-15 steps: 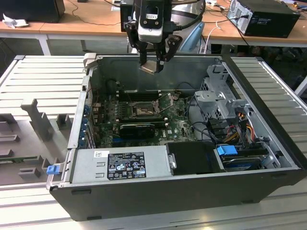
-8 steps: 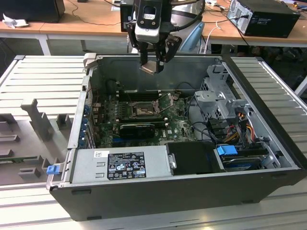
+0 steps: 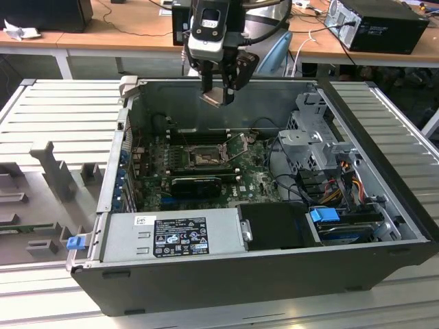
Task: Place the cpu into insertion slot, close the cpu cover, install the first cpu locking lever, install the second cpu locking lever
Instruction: 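Place the cpu into insertion slot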
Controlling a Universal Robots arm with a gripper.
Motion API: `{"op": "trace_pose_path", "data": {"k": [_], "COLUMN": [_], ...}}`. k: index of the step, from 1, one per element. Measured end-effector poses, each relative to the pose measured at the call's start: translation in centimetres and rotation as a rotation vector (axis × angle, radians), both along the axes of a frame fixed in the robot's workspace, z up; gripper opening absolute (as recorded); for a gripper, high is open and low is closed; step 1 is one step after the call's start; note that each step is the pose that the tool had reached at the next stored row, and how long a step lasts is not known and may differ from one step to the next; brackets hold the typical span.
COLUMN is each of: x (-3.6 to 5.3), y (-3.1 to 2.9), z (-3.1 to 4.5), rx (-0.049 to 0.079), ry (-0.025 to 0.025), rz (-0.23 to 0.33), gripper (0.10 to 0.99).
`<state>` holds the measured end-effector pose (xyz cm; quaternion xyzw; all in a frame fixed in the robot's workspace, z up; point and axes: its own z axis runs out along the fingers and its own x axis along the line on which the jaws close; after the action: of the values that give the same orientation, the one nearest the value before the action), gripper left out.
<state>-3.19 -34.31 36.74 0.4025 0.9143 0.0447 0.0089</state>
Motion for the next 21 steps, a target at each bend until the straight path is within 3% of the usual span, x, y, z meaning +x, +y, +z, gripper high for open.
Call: {"op": "trace_pose_path", "data": {"k": [8, 14, 21], "x": [0.0, 0.0, 0.0], "y": [0.0, 0.0, 0.0], "z": [-0.13, -0.44, -0.81], "rx": [-0.001, -0.001, -0.003], "ry": [0.0, 0.0, 0.0], "rz": [-0.052, -0.121, -0.124], "gripper": [0.529, 0.529, 0.529]}}
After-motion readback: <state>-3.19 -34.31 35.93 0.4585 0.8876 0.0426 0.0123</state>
